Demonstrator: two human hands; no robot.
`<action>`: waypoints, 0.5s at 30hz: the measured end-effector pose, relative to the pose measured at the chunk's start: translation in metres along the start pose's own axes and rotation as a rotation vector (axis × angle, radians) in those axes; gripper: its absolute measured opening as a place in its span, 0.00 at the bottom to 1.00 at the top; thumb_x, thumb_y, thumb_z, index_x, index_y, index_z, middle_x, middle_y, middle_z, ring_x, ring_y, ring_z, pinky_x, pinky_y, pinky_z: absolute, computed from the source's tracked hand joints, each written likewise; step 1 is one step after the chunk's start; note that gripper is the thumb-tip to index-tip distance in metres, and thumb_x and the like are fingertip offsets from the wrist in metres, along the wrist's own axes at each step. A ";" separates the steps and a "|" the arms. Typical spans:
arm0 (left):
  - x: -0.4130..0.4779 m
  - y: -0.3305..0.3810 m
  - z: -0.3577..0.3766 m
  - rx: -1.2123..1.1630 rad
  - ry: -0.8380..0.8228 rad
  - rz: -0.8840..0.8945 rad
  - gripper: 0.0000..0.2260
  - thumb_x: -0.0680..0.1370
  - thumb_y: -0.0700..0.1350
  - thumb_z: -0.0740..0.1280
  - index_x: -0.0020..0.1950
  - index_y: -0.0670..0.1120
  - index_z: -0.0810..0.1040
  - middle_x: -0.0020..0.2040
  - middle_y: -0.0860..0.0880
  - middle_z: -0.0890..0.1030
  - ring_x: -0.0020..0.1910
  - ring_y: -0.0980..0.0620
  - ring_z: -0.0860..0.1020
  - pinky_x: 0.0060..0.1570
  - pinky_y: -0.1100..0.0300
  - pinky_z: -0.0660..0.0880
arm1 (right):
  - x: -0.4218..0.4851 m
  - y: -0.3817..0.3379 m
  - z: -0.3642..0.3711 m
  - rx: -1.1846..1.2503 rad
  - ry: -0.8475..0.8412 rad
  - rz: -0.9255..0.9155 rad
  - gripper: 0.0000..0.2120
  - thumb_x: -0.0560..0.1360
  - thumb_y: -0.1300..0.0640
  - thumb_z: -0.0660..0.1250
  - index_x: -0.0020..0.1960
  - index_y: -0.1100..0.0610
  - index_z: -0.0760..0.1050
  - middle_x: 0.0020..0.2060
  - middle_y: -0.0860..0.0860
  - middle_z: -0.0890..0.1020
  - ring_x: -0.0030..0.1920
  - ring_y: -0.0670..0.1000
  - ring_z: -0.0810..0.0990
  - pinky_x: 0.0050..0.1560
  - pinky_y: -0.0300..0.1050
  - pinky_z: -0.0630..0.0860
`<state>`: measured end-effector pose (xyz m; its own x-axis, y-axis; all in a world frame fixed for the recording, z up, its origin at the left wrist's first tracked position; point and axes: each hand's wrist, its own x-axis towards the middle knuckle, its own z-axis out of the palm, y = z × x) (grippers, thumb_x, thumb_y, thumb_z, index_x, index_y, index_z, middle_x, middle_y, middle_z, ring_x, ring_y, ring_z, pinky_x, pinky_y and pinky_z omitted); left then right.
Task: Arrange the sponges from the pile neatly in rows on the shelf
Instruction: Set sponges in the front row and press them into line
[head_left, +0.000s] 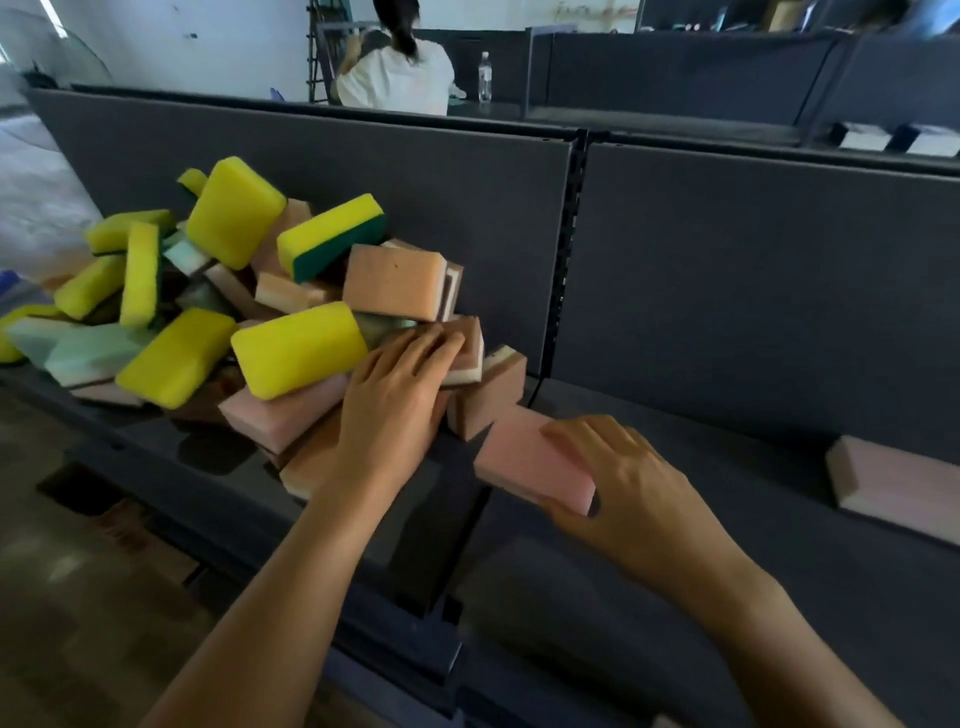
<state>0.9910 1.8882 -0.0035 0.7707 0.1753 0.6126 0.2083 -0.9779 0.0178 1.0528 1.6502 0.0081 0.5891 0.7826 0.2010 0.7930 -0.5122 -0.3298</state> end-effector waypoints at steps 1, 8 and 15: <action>-0.001 0.007 -0.006 -0.018 0.007 0.011 0.26 0.72 0.39 0.72 0.70 0.45 0.74 0.67 0.45 0.76 0.65 0.44 0.75 0.59 0.48 0.74 | -0.005 0.004 -0.003 -0.001 0.016 0.006 0.31 0.74 0.42 0.68 0.74 0.45 0.62 0.68 0.42 0.68 0.65 0.48 0.70 0.56 0.49 0.77; -0.010 0.083 -0.032 -0.104 -0.019 0.114 0.27 0.71 0.41 0.73 0.70 0.45 0.74 0.67 0.45 0.76 0.66 0.45 0.74 0.60 0.47 0.74 | -0.057 0.055 -0.035 -0.015 0.141 0.114 0.30 0.70 0.47 0.71 0.70 0.47 0.67 0.64 0.44 0.72 0.61 0.52 0.73 0.50 0.55 0.79; -0.028 0.166 -0.002 -0.237 -0.182 0.221 0.30 0.67 0.41 0.77 0.69 0.45 0.74 0.65 0.46 0.77 0.63 0.45 0.76 0.59 0.46 0.75 | -0.125 0.107 -0.062 -0.063 0.198 0.321 0.29 0.69 0.47 0.69 0.69 0.47 0.67 0.63 0.44 0.72 0.62 0.52 0.73 0.49 0.55 0.78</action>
<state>1.0032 1.7205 -0.0165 0.8804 -0.0468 0.4720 -0.1042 -0.9899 0.0961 1.0738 1.4757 0.0053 0.8226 0.4987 0.2732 0.5679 -0.7454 -0.3491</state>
